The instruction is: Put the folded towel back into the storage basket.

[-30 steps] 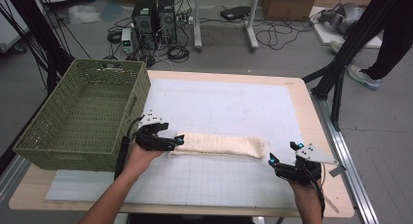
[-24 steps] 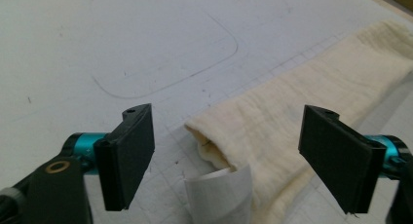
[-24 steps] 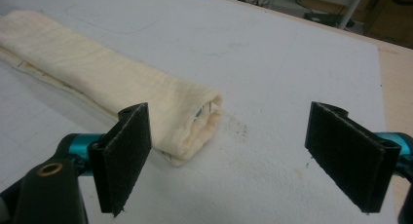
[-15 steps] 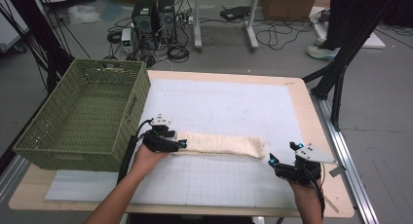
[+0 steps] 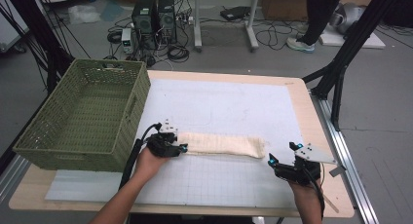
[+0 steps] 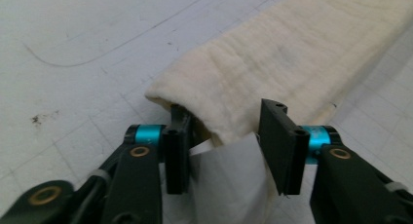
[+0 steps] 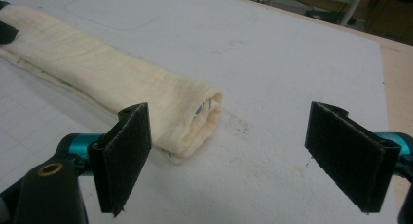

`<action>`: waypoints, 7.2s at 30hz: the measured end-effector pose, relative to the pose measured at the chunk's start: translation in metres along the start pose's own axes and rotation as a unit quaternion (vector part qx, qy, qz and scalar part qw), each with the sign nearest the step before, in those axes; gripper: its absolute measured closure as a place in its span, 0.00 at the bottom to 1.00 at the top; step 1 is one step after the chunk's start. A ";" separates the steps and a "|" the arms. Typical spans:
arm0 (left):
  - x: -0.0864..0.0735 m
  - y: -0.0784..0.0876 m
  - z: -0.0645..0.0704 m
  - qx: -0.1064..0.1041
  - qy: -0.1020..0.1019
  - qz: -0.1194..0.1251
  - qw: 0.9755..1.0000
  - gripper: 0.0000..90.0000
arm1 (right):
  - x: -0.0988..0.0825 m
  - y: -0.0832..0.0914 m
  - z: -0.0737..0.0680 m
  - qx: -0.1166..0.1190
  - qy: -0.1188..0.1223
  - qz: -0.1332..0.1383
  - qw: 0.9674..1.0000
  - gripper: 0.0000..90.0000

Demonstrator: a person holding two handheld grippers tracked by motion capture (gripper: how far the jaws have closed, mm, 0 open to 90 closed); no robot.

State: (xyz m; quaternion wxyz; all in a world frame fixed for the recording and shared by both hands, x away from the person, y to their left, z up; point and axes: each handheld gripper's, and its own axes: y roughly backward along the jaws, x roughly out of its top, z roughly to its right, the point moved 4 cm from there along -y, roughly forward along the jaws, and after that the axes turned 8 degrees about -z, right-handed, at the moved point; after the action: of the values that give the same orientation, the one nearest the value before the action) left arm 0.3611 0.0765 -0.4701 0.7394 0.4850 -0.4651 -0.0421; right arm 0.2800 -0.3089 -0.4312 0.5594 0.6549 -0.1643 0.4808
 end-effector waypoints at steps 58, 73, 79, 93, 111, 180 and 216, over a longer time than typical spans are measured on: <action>0.000 0.041 0.014 -0.066 -0.010 0.141 0.988 0.89 | 0.002 -0.064 -0.020 0.127 -0.047 -0.092 0.987 0.89; -0.003 0.074 0.026 -0.059 -0.030 0.203 0.977 0.90 | 0.023 -0.035 -0.014 0.135 -0.021 0.020 0.990 0.90; -0.005 0.086 0.027 -0.050 -0.040 0.218 0.974 0.90 | 0.034 -0.029 -0.018 0.143 0.002 0.050 0.989 0.90; -0.004 0.127 0.024 -0.024 -0.054 0.262 0.963 0.90 | 0.072 -0.031 -0.026 0.163 0.038 0.096 0.981 0.90; -0.013 0.158 0.014 0.016 -0.053 0.291 0.955 0.90 | 0.133 -0.051 -0.039 0.174 0.067 0.112 0.976 0.90; -0.091 0.274 -0.067 0.177 0.071 0.352 0.916 0.90 | 0.341 -0.205 -0.221 0.250 0.137 0.107 0.953 0.90; -0.118 0.276 -0.089 0.217 0.179 0.302 0.911 0.20 | 0.345 -0.254 -0.285 0.255 0.122 0.048 0.958 0.43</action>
State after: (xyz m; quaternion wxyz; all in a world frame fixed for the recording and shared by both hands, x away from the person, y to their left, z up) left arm 0.2519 0.3425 -0.3460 0.6644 0.4690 -0.4467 0.3729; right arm 0.5105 0.1375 -0.3216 0.3661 0.7035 0.0016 0.6092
